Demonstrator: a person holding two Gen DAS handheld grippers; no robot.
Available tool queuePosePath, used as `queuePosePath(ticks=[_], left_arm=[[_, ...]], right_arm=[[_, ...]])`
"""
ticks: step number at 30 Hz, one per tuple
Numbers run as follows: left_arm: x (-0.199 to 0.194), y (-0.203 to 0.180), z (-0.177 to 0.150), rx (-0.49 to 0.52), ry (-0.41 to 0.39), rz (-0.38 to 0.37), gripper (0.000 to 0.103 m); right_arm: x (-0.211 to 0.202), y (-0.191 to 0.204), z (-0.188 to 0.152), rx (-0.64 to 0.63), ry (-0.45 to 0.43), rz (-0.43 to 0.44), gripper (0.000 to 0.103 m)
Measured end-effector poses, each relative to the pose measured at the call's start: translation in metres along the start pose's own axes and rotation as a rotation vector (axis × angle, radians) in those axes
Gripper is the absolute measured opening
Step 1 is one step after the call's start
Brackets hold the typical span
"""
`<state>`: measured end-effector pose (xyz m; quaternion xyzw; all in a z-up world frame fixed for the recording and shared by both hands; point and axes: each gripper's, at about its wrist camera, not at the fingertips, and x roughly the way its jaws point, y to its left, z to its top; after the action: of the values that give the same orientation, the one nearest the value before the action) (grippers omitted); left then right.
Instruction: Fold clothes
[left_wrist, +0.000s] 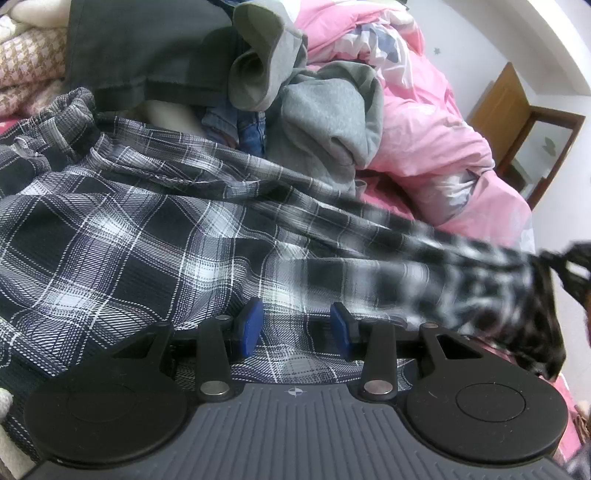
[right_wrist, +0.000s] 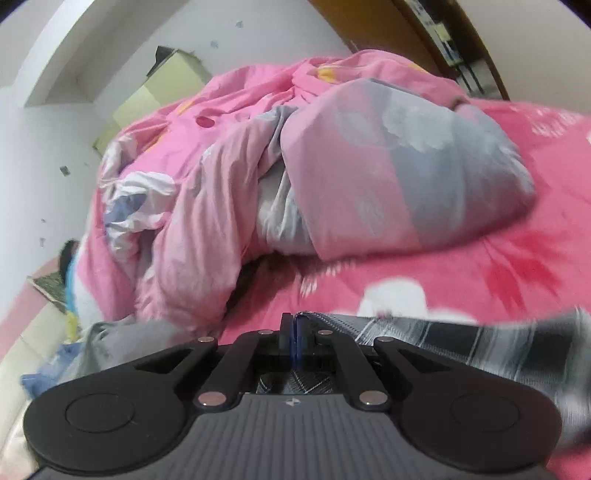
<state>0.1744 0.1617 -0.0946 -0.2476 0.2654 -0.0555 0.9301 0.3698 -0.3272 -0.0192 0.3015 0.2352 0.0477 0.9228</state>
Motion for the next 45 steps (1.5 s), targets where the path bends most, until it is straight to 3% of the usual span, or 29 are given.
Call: queuePosePath(ticks=[4, 8, 11, 13, 14, 15, 17, 23, 28, 31, 36, 40, 41, 42, 44, 45], left_arm=[[0.000, -0.001, 0.000, 0.005, 0.001, 0.004, 0.040], [0.001, 0.000, -0.001, 0.004, 0.002, 0.002, 0.040], [0.002, 0.001, -0.001, -0.003, 0.002, -0.004, 0.040], [0.002, 0.002, 0.000, -0.008, 0.002, -0.008, 0.040], [0.002, 0.002, 0.000, -0.011, 0.001, -0.010, 0.040], [0.002, 0.002, 0.000, -0.012, 0.001, -0.011, 0.040], [0.002, 0.002, 0.000, -0.013, 0.001, -0.012, 0.040], [0.001, 0.002, 0.000, -0.017, -0.001, -0.014, 0.040], [-0.005, -0.002, 0.002, -0.013, -0.015, -0.021, 0.042], [-0.016, -0.019, 0.002, 0.060, -0.047, -0.014, 0.042], [-0.030, -0.066, -0.003, 0.209, -0.023, -0.024, 0.042], [-0.033, -0.104, -0.014, 0.335, 0.006, -0.038, 0.042], [-0.033, -0.112, -0.016, 0.367, 0.014, -0.044, 0.042], [-0.030, -0.120, -0.019, 0.399, 0.022, -0.051, 0.042], [-0.023, -0.132, -0.023, 0.457, 0.040, -0.058, 0.043], [-0.019, -0.137, -0.026, 0.485, 0.050, -0.061, 0.043]], right_arm=[[0.064, 0.004, 0.003, -0.054, 0.052, -0.069, 0.003], [0.134, -0.020, -0.013, -0.022, 0.129, -0.153, 0.006], [0.170, -0.057, -0.023, 0.114, 0.220, -0.162, 0.010], [0.166, -0.076, -0.018, 0.254, 0.228, -0.116, 0.012], [0.158, -0.082, -0.012, 0.310, 0.238, -0.096, 0.022], [0.148, -0.087, -0.007, 0.360, 0.248, -0.074, 0.039], [0.118, -0.091, 0.009, 0.397, 0.257, -0.052, 0.056], [-0.032, -0.103, 0.053, 0.385, 0.194, -0.010, 0.065], [-0.164, -0.117, 0.052, 0.255, 0.155, -0.105, 0.066], [-0.195, -0.114, 0.035, 0.094, 0.156, -0.168, 0.066], [-0.162, -0.097, -0.011, -0.259, 0.181, -0.234, 0.063], [-0.113, -0.106, -0.045, -0.343, 0.214, -0.246, 0.054], [-0.104, -0.110, -0.050, -0.343, 0.219, -0.244, 0.048], [-0.097, -0.116, -0.053, -0.334, 0.223, -0.240, 0.029], [-0.093, -0.122, -0.053, -0.342, 0.229, -0.235, 0.002], [-0.095, -0.122, -0.049, -0.346, 0.213, -0.225, 0.002]])
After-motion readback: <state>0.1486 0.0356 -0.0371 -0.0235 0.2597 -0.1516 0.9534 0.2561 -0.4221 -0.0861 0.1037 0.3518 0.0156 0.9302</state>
